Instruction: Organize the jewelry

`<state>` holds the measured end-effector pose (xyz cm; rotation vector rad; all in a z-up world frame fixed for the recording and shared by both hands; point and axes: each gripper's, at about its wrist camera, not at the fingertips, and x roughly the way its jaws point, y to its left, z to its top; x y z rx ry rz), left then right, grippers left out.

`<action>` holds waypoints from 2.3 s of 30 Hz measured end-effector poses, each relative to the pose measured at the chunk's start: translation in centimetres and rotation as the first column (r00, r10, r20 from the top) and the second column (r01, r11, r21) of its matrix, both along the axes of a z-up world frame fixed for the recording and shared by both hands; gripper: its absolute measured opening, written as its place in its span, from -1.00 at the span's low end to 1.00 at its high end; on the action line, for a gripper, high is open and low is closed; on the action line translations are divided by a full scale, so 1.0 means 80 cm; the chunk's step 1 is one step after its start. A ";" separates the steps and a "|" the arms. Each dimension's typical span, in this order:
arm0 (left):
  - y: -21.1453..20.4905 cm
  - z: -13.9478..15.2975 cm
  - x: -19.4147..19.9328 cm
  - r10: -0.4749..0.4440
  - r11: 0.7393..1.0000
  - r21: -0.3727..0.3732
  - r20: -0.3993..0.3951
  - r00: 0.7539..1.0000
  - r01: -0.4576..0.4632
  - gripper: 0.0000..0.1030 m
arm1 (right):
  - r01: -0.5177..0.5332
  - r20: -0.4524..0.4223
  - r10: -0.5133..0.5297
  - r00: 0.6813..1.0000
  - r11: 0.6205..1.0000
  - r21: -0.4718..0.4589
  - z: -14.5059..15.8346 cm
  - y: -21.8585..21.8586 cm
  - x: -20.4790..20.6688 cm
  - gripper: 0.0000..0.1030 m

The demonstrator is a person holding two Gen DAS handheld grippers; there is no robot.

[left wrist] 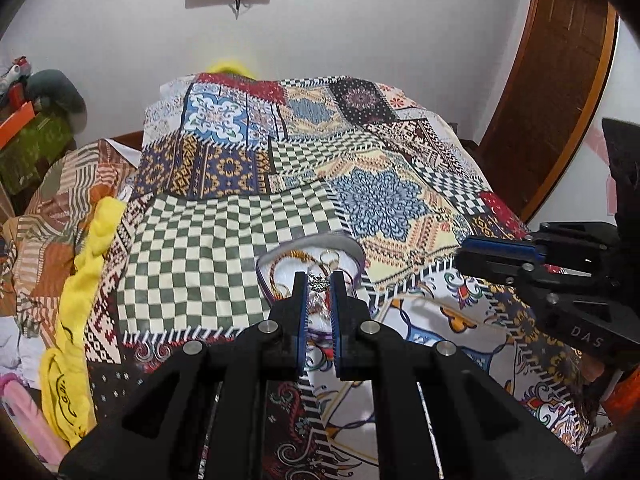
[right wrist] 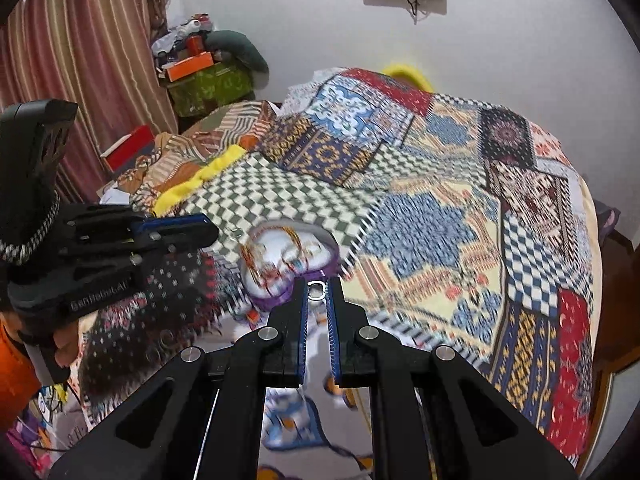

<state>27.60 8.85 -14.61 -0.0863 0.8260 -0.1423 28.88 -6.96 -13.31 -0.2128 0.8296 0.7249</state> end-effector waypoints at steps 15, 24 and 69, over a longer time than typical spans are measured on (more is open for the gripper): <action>0.014 -0.024 0.038 -0.001 1.000 -0.025 -0.031 1.000 0.000 -0.83 | -0.028 -0.064 0.029 0.998 1.000 0.011 -0.011 0.056 0.047 -0.84; 0.013 -0.056 0.060 -0.017 1.000 -0.024 -0.082 0.997 0.015 -0.83 | -0.020 -0.202 0.015 0.979 1.000 -0.019 -0.048 0.061 0.083 -0.84; -0.007 0.185 -0.159 0.097 0.991 0.042 0.454 0.886 -0.130 -0.50 | 0.058 0.327 -0.154 0.933 0.957 0.284 0.183 -0.034 -0.115 -0.65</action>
